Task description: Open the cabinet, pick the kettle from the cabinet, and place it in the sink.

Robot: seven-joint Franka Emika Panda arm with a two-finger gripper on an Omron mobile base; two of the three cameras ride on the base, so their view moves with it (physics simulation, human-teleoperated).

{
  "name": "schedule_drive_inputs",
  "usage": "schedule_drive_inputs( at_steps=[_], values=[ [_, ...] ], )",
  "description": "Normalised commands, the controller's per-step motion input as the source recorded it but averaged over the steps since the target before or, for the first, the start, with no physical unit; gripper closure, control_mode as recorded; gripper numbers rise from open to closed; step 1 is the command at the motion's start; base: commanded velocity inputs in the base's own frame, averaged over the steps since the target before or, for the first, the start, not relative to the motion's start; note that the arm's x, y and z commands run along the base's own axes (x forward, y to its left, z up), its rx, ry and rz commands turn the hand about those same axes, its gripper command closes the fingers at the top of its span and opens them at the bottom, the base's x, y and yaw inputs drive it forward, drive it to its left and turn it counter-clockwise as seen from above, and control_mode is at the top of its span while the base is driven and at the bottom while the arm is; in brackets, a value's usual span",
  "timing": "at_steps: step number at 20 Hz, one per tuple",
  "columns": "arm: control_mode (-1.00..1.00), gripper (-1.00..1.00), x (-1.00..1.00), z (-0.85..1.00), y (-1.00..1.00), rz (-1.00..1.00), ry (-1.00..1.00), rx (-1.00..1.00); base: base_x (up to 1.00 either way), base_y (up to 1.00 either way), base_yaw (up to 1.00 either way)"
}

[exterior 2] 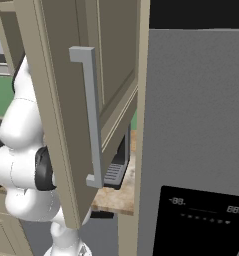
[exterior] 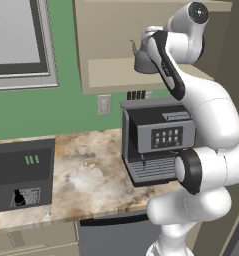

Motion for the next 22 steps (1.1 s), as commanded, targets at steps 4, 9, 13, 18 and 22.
schedule_drive_inputs(
  at_steps=[4,9,13,18,22],
  values=[
    [-1.00,-1.00,0.16,-0.05,-0.03,0.05,-0.06,0.02,0.00,0.00,0.00],
    [-1.00,-1.00,0.21,-0.03,-0.02,0.02,-0.06,0.03,0.00,0.00,0.00],
    [-1.00,-1.00,0.20,-0.04,0.00,0.01,-0.04,0.04,0.00,0.00,0.00],
    [-1.00,-1.00,0.22,-0.04,0.00,0.01,-0.01,0.05,0.00,0.00,0.00],
    [-1.00,-1.00,0.24,-0.01,0.00,0.02,0.00,0.03,0.00,0.00,0.00]
  ],
)
